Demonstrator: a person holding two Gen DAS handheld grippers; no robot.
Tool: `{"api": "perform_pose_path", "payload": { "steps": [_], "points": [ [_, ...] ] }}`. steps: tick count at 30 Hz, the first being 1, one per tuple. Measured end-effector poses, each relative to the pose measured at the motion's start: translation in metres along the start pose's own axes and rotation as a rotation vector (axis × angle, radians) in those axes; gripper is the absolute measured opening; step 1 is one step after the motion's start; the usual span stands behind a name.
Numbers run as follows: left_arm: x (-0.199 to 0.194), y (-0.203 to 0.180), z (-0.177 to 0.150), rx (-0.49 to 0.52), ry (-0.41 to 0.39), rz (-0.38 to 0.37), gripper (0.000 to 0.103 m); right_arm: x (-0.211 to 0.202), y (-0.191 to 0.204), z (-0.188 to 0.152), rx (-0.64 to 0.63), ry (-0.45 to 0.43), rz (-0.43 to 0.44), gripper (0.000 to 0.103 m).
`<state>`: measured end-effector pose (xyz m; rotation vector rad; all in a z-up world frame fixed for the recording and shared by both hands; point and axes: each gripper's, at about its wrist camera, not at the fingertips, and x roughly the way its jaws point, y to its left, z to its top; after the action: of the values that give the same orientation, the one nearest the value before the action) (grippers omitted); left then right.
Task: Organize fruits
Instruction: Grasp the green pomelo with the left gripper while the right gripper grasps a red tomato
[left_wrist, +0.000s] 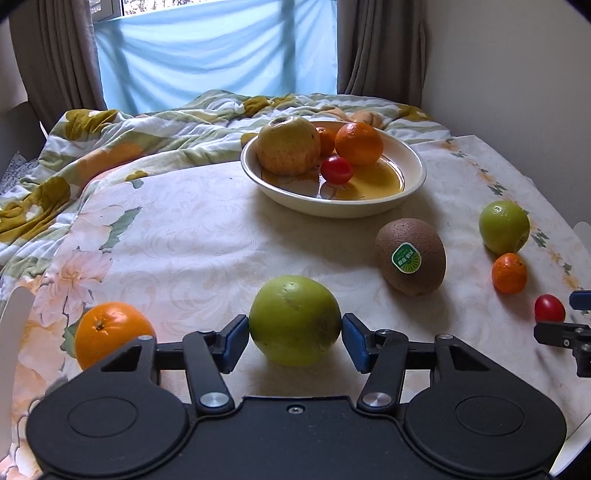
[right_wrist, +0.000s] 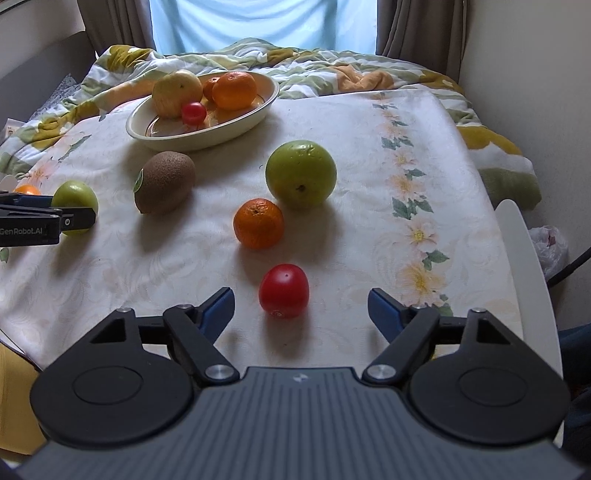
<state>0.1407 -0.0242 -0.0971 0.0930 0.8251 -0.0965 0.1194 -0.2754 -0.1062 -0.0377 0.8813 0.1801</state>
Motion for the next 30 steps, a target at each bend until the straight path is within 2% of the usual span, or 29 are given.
{"api": "perform_pose_path", "payload": {
  "steps": [4, 18, 21, 22, 24, 30],
  "points": [
    [-0.001, -0.001, -0.002, 0.009, -0.003, 0.002, 0.059, 0.003, 0.0, 0.001, 0.002, 0.004, 0.0, 0.083],
    [-0.012, 0.002, -0.012, -0.015, 0.005, -0.004, 0.059, 0.007, 0.004, 0.004, -0.028, 0.01, 0.009, 0.069],
    [-0.014, 0.002, -0.014, -0.021, 0.001, -0.004, 0.059, 0.009, 0.007, 0.004, -0.053, 0.008, 0.013, 0.059],
    [-0.015, 0.002, -0.015, -0.024, 0.002, -0.005, 0.059, 0.009, 0.009, 0.004, -0.061, 0.006, 0.015, 0.051],
    [-0.017, 0.003, -0.016, -0.035, 0.003, -0.012, 0.059, 0.008, 0.011, 0.005, -0.069, 0.006, 0.014, 0.045],
    [-0.029, 0.007, -0.014, -0.064, -0.014, -0.021, 0.059, 0.001, 0.013, 0.009, -0.063, -0.002, 0.021, 0.045]
  ]
}}
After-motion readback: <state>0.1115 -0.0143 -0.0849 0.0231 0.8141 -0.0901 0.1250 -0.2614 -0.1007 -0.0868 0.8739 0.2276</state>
